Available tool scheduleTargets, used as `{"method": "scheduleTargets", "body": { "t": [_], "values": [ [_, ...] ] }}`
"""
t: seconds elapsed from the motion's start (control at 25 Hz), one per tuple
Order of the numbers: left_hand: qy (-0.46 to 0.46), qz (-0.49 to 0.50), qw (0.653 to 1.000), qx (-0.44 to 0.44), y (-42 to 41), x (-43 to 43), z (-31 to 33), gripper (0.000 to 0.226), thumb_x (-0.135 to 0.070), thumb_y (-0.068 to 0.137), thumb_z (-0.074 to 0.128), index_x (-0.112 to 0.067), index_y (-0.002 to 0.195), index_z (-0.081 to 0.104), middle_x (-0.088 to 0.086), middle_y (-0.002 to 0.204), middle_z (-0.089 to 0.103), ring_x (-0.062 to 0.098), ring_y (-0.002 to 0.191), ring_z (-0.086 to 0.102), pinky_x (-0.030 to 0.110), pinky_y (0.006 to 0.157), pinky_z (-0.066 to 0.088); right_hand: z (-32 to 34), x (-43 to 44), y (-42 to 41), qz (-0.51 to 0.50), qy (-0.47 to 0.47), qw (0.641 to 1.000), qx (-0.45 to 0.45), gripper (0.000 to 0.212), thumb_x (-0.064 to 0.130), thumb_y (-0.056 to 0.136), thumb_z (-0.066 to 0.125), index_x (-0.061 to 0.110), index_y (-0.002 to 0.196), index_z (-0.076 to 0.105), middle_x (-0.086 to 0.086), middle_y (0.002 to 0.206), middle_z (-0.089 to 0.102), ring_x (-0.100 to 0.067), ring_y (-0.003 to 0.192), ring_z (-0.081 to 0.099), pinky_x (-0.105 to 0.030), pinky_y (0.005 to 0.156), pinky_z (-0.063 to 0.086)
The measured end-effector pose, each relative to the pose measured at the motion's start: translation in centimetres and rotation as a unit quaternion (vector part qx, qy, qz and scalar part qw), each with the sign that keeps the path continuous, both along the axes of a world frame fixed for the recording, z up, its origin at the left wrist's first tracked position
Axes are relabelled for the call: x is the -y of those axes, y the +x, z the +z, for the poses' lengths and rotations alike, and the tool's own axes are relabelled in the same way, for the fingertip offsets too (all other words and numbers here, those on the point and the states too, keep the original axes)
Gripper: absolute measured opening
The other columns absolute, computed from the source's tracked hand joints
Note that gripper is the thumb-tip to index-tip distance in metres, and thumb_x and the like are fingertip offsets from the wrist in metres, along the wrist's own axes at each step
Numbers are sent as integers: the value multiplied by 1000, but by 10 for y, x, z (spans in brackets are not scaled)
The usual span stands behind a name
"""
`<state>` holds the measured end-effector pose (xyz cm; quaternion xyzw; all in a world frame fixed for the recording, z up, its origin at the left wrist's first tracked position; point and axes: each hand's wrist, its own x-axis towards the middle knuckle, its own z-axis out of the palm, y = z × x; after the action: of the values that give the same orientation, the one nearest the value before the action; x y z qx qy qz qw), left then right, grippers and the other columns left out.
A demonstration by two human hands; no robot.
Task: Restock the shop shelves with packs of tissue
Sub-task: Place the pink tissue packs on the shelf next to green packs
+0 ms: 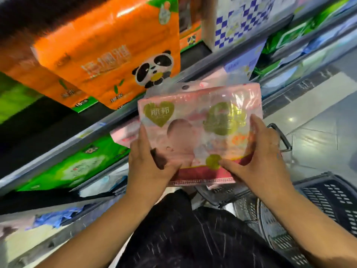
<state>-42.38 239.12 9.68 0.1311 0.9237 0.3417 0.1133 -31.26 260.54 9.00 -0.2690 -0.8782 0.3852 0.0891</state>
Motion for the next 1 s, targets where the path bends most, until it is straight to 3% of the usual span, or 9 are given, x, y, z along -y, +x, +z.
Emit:
{"method": "scheduleTargets", "body": {
  "t": [0.16, 0.32, 0.44, 0.56, 0.72, 0.84, 0.92, 1.0],
  "values": [
    [25, -10, 997, -71, -8, 8, 53, 114, -52, 66, 83, -34, 152, 10, -2, 130, 40, 15, 123, 35, 44, 102, 40, 54, 0, -12, 20, 32, 998, -43, 114, 52, 55, 83, 24, 148, 26, -9, 132, 36, -7, 108, 36, -28, 84, 38],
    [28, -4, 991, -131, -15, 16, 106, 112, -67, 64, 71, -44, 148, 1, -22, 120, 25, 11, 125, 35, 38, 106, 37, 109, 0, -26, 36, 65, 992, -106, 111, 63, 51, 68, 22, 147, 31, -11, 132, 41, -2, 102, 32, -26, 78, 37],
    [39, 10, 985, -167, -20, 22, 139, 116, -76, 57, 69, -47, 147, 2, -25, 113, 21, 12, 123, 37, 33, 103, 35, 145, -3, -35, 43, 87, 987, -129, 112, 66, 48, 67, 27, 146, 31, -8, 131, 42, 6, 99, 28, -23, 76, 36],
    [34, 19, 972, -233, -30, 27, 168, 115, -69, 56, 72, -43, 149, 8, -24, 110, 22, 13, 119, 39, 27, 97, 32, 178, -4, -47, 48, 100, 981, -158, 113, 69, 45, 65, 31, 146, 32, -6, 129, 43, -1, 101, 34, -29, 80, 36],
    [51, 20, 952, -302, -42, 29, 201, 113, -63, 59, 76, -30, 151, 18, -19, 115, 29, 12, 119, 41, 28, 97, 34, 215, -2, -63, 54, 107, 976, -183, 113, 70, 44, 68, 40, 145, 28, 3, 130, 37, 8, 93, 29, -27, 79, 36],
    [55, 32, 949, -309, -57, 33, 226, 116, -66, 60, 73, -33, 152, 11, -23, 112, 23, 6, 120, 35, 27, 98, 31, 238, -2, -81, 65, 120, 971, -196, 111, 64, 48, 77, 43, 145, 24, 6, 132, 36, -3, 99, 39, -29, 82, 40],
    [68, 42, 950, -303, -66, 34, 245, 116, -55, 64, 79, -35, 152, 7, -26, 107, 20, 3, 119, 33, 25, 100, 29, 256, 0, -94, 79, 133, 964, -215, 111, 62, 51, 79, 44, 145, 23, 7, 133, 34, -11, 103, 45, -31, 80, 41],
    [74, 48, 946, -312, -77, 37, 261, 114, -50, 65, 78, -35, 152, 5, -24, 109, 19, 2, 118, 30, 24, 100, 29, 273, 2, -111, 90, 145, 958, -229, 110, 60, 53, 80, 45, 145, 21, 9, 132, 31, -7, 98, 42, -30, 77, 40]
  ]
}}
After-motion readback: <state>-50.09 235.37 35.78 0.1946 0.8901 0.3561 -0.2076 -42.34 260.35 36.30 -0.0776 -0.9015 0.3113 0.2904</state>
